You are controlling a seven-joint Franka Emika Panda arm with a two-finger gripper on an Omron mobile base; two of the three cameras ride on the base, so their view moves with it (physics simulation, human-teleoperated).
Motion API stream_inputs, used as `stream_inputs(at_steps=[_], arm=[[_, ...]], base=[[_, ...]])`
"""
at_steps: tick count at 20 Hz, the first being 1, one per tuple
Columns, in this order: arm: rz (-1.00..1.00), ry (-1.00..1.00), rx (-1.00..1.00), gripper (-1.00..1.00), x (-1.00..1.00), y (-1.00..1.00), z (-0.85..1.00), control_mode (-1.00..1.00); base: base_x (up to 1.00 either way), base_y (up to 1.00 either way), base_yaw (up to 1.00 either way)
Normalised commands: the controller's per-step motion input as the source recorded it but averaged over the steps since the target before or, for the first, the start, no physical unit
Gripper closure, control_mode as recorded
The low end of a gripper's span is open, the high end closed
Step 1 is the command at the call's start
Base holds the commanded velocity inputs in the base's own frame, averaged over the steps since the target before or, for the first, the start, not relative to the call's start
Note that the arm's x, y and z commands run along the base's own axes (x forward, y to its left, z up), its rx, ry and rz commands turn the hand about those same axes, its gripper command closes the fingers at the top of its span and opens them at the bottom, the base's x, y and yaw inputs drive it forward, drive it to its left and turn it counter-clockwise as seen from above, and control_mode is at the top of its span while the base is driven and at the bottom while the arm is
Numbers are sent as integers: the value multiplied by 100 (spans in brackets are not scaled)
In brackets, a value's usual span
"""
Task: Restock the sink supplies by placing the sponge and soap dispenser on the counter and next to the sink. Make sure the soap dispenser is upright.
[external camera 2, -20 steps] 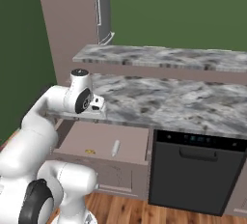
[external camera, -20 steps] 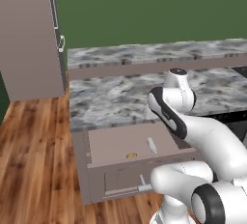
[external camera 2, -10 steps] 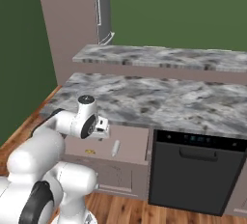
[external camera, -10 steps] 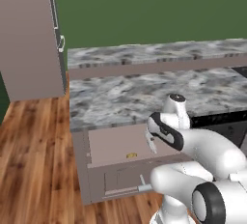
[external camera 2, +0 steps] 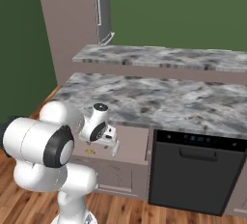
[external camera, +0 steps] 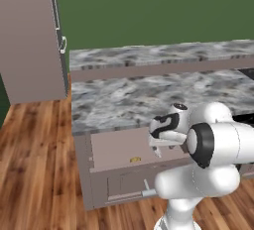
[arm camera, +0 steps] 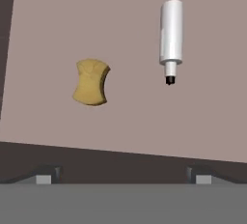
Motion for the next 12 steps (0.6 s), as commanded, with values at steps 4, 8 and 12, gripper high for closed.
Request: stream_inputs(at_steps=[4, 8, 12], arm=[[0, 14, 4, -100, 7, -2, -59, -100], [0, 8, 4, -100, -1, 0, -65, -100], [0, 1, 3, -100, -26, 0, -46, -100]], base=[[0, 0, 0], [0, 0, 0], [0, 0, 0]])
